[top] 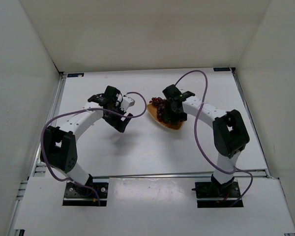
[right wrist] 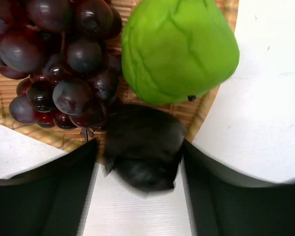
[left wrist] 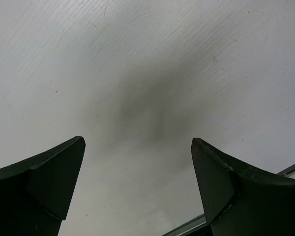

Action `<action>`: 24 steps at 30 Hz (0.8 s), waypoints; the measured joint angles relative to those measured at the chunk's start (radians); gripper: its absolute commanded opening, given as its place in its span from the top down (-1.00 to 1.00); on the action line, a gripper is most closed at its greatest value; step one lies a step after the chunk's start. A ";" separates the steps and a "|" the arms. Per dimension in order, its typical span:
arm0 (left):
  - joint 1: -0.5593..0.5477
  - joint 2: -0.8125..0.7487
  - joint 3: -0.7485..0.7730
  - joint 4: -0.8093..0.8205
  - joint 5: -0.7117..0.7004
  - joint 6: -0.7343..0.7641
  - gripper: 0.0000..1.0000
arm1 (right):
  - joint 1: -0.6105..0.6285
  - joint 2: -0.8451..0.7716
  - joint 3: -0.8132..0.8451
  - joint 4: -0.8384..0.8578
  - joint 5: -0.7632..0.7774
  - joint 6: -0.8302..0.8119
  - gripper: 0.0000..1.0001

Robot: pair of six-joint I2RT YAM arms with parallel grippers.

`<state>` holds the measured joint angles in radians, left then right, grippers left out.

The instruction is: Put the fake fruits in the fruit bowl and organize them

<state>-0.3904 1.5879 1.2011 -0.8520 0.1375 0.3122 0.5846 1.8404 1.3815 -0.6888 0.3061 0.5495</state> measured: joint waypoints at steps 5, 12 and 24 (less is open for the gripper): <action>0.000 -0.005 -0.001 0.000 -0.019 -0.003 -1.00 | 0.008 -0.012 -0.005 -0.031 0.003 0.014 -1.00; 0.000 -0.145 -0.037 0.047 -0.164 -0.019 -1.00 | 0.058 -0.240 -0.007 -0.138 0.061 0.058 -1.00; 0.189 -0.462 -0.425 0.209 -0.645 -0.017 -1.00 | -0.474 -0.702 -0.401 -0.243 -0.012 0.000 -1.00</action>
<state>-0.2012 1.1259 0.7761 -0.6430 -0.5072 0.2955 0.1104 1.1389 0.9802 -0.9318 0.2939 0.5495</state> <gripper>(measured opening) 0.999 0.996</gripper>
